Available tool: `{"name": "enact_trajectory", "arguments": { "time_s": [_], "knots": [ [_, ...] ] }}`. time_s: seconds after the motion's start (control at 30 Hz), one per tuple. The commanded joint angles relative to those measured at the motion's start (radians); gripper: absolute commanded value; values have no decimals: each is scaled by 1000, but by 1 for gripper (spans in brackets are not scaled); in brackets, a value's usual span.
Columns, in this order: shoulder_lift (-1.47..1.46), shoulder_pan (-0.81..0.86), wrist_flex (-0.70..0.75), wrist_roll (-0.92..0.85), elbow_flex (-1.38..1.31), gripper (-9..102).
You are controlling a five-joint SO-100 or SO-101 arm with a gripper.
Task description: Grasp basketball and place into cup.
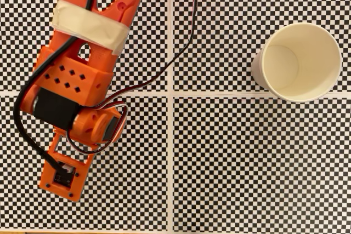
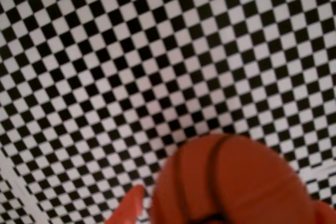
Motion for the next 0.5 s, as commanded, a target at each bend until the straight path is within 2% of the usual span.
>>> {"name": "enact_trajectory", "arguments": {
  "time_s": [0.0, 0.33, 0.47],
  "knots": [
    [11, 3, 3, 9, -41, 32],
    [14, 12, 23, 51, -40, 9],
    [15, 11, 23, 66, -40, 4]
  ]
}}
